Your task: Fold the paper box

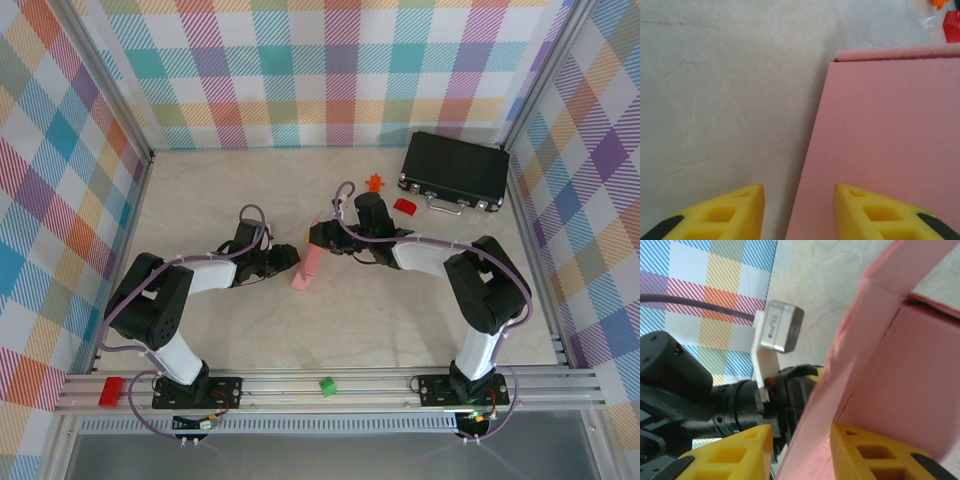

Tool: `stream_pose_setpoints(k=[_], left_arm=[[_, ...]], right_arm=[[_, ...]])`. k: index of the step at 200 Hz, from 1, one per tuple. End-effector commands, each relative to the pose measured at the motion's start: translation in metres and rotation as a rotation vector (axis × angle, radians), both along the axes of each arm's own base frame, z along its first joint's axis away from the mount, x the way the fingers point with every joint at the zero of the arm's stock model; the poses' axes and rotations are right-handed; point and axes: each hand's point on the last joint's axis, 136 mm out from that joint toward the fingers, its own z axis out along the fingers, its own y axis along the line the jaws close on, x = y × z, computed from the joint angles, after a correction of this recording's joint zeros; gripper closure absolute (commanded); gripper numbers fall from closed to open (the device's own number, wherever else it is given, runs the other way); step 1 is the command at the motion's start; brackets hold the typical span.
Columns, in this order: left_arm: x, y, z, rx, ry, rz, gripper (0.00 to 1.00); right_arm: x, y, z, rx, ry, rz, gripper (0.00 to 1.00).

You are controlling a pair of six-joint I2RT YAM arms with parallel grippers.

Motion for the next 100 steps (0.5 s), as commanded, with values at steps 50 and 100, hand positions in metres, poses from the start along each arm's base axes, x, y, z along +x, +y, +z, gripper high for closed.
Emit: stream_pose_setpoints(k=[50,100], left_arm=[[-0.021,0.011,-0.016,0.108,0.085,0.019,0.57],[-0.013,0.021,0.015,0.173,0.016,0.030,0.56]], right_arm=[[-0.002,0.013,-0.022,-0.087,0.046,0.045,0.63],[0.004,0.000,0.003,-0.185,-0.045,0.012,0.58]])
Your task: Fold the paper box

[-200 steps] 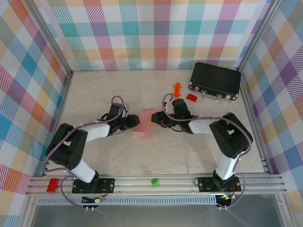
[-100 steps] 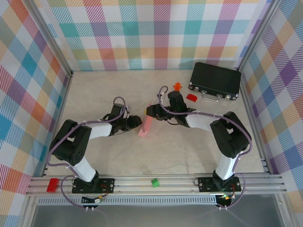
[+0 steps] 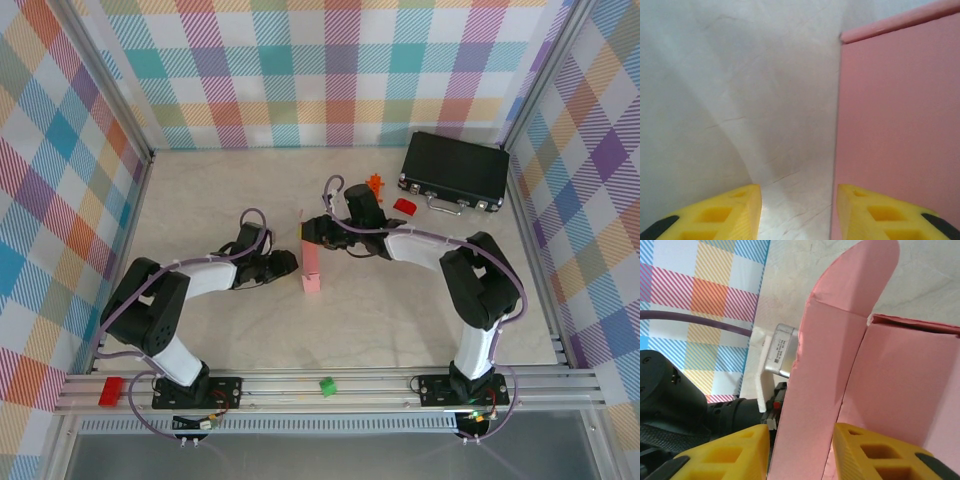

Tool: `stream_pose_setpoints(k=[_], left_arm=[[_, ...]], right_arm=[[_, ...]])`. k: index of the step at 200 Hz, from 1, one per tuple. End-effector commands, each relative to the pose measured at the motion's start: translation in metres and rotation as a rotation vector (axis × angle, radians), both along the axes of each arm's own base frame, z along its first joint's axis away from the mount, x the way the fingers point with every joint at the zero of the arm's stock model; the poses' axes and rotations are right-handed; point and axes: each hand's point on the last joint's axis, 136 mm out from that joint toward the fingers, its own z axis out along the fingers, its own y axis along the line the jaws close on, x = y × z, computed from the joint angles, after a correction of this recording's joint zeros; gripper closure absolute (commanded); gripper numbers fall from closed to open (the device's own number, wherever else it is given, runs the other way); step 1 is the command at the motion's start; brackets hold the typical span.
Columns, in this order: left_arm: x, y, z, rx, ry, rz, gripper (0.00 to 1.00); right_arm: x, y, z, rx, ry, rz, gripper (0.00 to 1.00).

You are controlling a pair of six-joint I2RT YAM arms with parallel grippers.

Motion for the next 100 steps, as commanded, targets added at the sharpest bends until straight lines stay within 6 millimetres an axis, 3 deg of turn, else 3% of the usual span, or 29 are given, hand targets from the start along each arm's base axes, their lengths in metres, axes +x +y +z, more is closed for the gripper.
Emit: stream_pose_setpoints(k=[1,68,100], left_arm=[[0.003,0.008,0.021,0.064,-0.036,0.002,0.56],[0.009,0.010,0.044,0.080,-0.089,-0.003,0.54],[0.012,0.015,0.044,0.101,-0.088,0.030,0.54]], right_arm=[[-0.002,-0.013,0.002,-0.111,-0.036,-0.017,0.58],[0.001,-0.029,0.033,-0.186,-0.137,-0.053,0.50],[0.006,-0.056,0.014,-0.320,-0.107,-0.162,0.50]])
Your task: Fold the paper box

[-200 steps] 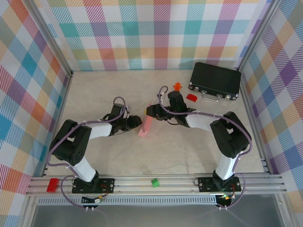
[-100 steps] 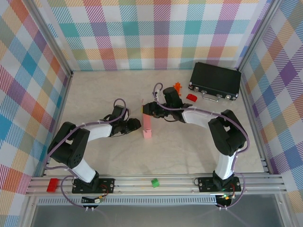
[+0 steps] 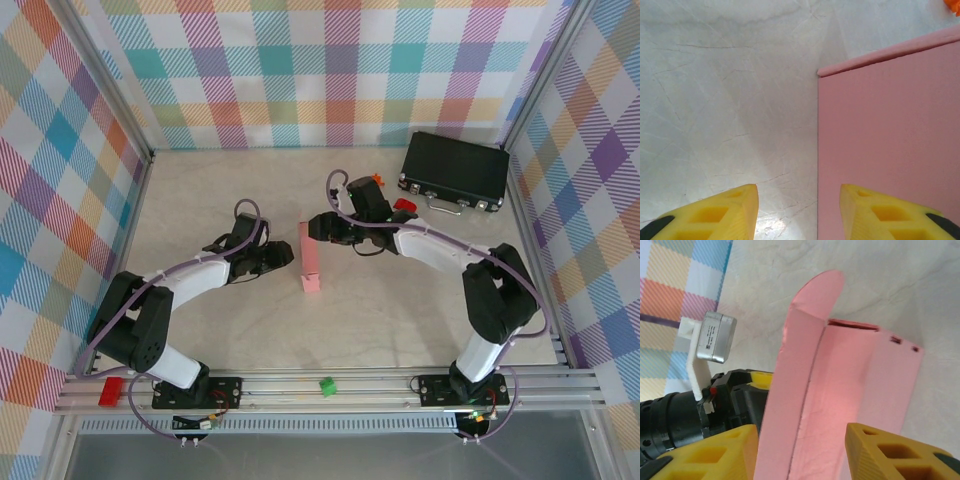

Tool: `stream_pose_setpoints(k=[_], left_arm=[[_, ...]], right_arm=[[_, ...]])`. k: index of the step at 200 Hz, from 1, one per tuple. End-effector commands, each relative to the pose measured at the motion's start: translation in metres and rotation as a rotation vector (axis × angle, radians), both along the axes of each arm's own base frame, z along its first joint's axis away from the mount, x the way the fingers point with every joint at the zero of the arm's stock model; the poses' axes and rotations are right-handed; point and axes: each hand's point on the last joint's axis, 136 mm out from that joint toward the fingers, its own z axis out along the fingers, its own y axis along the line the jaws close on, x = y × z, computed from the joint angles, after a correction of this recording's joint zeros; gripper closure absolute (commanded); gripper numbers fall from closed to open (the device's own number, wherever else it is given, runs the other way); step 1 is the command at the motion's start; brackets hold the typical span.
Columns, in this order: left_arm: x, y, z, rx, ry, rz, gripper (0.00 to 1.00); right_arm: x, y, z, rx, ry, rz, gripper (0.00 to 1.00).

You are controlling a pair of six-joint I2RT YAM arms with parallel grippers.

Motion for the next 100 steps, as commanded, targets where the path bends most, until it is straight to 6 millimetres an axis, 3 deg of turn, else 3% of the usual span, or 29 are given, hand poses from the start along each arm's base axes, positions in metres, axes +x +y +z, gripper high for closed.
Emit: stream_pose_setpoints(k=[1,57,100], left_arm=[[0.003,0.003,0.008,0.030,-0.013,0.014,0.54],[0.029,-0.010,-0.003,0.020,0.008,-0.022,0.57],[0.051,-0.030,-0.002,0.001,0.014,-0.107,0.58]], right_arm=[[0.003,-0.022,-0.005,-0.114,-0.012,-0.081,0.50],[-0.020,-0.043,-0.055,-0.206,0.117,-0.123,0.63],[-0.045,-0.029,-0.087,-0.170,0.191,-0.053,0.70]])
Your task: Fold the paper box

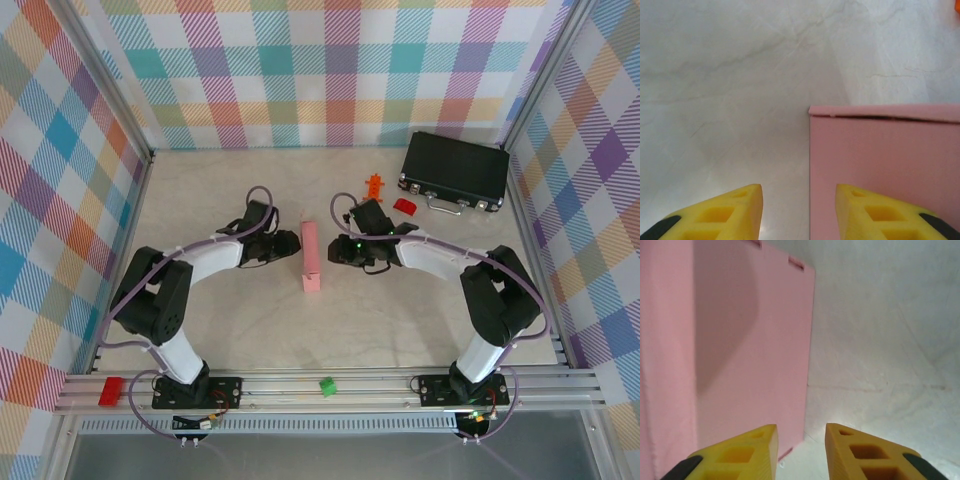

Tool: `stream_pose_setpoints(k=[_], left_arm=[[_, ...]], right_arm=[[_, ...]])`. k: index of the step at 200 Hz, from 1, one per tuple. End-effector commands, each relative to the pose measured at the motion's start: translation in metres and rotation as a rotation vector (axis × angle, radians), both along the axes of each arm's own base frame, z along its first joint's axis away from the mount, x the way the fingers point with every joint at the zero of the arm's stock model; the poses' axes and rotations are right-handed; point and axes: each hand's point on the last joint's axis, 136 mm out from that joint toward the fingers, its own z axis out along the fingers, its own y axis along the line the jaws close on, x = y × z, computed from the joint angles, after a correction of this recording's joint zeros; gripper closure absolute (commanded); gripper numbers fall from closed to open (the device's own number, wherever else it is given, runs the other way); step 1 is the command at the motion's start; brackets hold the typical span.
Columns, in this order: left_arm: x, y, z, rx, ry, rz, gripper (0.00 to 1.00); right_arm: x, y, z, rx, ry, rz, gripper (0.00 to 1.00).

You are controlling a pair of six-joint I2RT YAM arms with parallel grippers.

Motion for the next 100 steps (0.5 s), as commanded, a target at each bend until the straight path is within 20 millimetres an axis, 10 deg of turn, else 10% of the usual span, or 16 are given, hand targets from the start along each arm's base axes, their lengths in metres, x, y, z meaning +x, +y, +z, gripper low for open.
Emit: stream_pose_setpoints(k=[1,100], left_arm=[[0.011,-0.011,0.007,-0.018,-0.007,-0.067,0.58],[0.033,-0.032,0.008,-0.037,0.018,-0.186,0.58]], right_arm=[[-0.012,0.015,-0.009,0.052,0.035,0.034,0.70],[-0.024,0.046,-0.032,0.122,0.047,-0.018,0.70]])
